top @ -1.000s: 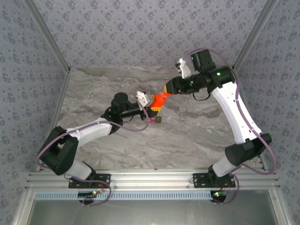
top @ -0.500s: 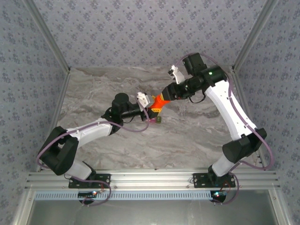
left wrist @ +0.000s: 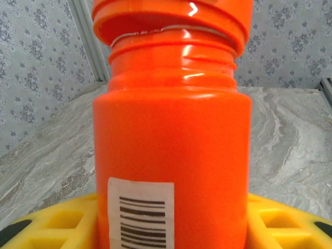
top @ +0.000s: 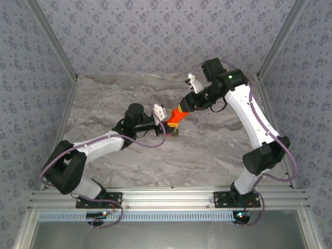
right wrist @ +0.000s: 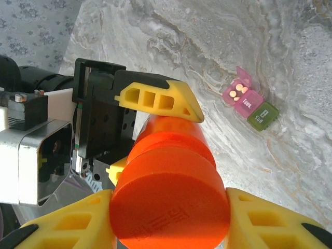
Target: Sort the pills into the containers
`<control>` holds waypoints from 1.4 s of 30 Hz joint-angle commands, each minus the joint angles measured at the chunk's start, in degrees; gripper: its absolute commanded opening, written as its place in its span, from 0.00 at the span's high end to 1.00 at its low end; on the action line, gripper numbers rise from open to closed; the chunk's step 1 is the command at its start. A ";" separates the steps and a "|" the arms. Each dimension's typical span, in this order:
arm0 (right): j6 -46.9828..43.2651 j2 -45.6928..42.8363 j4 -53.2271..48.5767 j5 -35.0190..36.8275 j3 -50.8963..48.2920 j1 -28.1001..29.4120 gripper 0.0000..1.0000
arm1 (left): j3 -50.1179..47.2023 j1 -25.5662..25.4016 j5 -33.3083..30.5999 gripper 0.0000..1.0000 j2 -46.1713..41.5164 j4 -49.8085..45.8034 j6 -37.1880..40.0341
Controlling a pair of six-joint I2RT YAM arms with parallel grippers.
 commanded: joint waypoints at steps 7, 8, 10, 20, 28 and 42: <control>-5.58 0.41 -4.22 -1.83 1.25 0.42 0.62 | 1.28 -0.77 1.81 1.00 -2.38 -2.71 4.23; -5.80 0.44 -4.52 -1.42 1.25 0.57 0.62 | 1.33 -0.75 1.95 1.00 -2.44 -2.83 4.34; -6.81 0.60 -5.30 -1.20 1.24 0.86 0.62 | 1.46 -0.80 2.05 1.00 -2.38 -2.95 4.60; -6.87 0.71 -5.64 1.82 -0.82 1.66 0.64 | 1.52 -0.72 1.57 1.00 -2.77 -3.19 4.91; -5.26 0.24 -3.97 2.14 -1.78 0.03 0.65 | 1.19 -0.67 1.43 1.00 -3.36 -3.05 4.82; -5.36 0.90 -2.93 -1.07 -4.91 1.63 0.64 | -0.15 -0.66 0.04 1.00 -4.57 -0.87 4.01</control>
